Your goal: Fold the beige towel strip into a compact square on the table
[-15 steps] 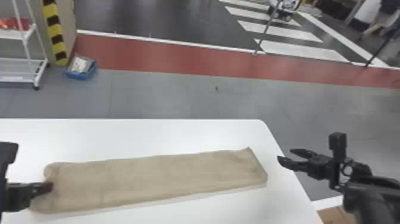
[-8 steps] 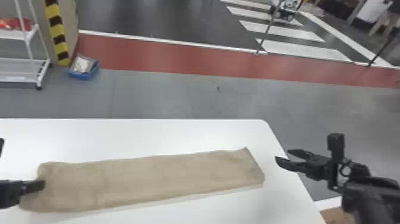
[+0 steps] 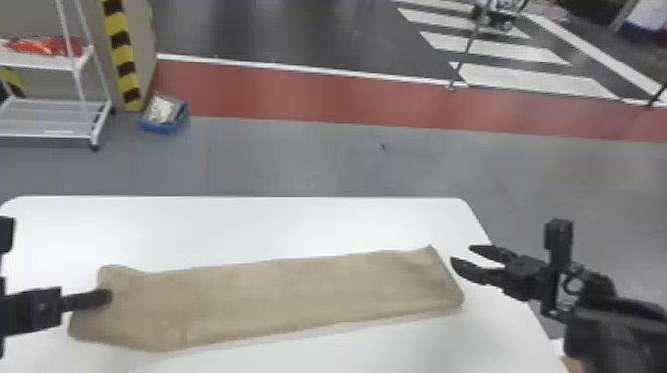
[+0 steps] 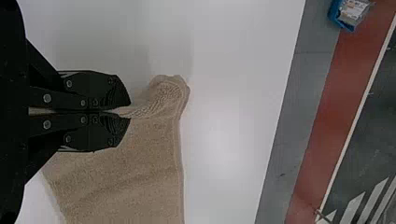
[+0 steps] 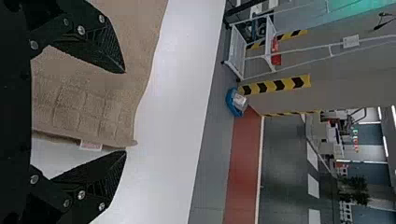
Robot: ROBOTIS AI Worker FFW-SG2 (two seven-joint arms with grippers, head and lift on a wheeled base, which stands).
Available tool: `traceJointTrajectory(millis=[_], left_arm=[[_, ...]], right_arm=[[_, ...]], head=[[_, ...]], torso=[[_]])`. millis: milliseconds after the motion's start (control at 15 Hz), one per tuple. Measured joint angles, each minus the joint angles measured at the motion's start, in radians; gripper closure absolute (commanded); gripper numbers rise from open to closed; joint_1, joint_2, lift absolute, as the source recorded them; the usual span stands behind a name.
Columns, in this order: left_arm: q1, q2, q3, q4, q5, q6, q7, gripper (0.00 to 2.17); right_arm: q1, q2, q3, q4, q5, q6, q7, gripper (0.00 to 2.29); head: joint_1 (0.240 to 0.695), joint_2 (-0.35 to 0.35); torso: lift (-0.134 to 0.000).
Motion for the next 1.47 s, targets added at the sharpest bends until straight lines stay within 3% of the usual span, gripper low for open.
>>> traceJointTrajectory(millis=[200,333,467,667,933,1467], left_arm=[[-0.013,-0.005,0.031,-0.001,0.099,0.012,0.001,1.26],[-0.031,-0.020,0.044,0.002,0.178,0.012,0.010,1.26],[-0.045,-0.043,0.035,0.002,0.252,0.013,0.030,1.26],[-0.060,-0.072,-0.013,-0.005,0.313,0.014,0.073,1.27],[-0.080,-0.116,-0.073,-0.006,0.339,0.013,0.118,1.27],[-0.116,-0.173,-0.198,-0.016,0.372,0.005,0.241,1.27]], right_arm=[[0.009,0.044,0.017,-0.005,-0.002,-0.063,0.001,0.84],[0.019,0.081,0.028,0.000,-0.008,-0.127,-0.006,1.40],[0.030,0.110,0.052,0.027,-0.012,-0.205,-0.025,1.65],[0.035,0.130,0.106,0.089,-0.019,-0.292,-0.046,1.65],[0.041,0.149,0.182,0.150,-0.036,-0.365,-0.082,1.65],[0.042,0.150,0.218,0.224,-0.059,-0.446,-0.104,1.65]], head=[[0.695,-0.223],[0.695,-0.211],[0.695,-0.209],[0.695,-0.213],[0.695,-0.219],[0.695,-0.275]], torso=[[0.000],[0.000],[0.000],[0.000],[0.000],[0.000]])
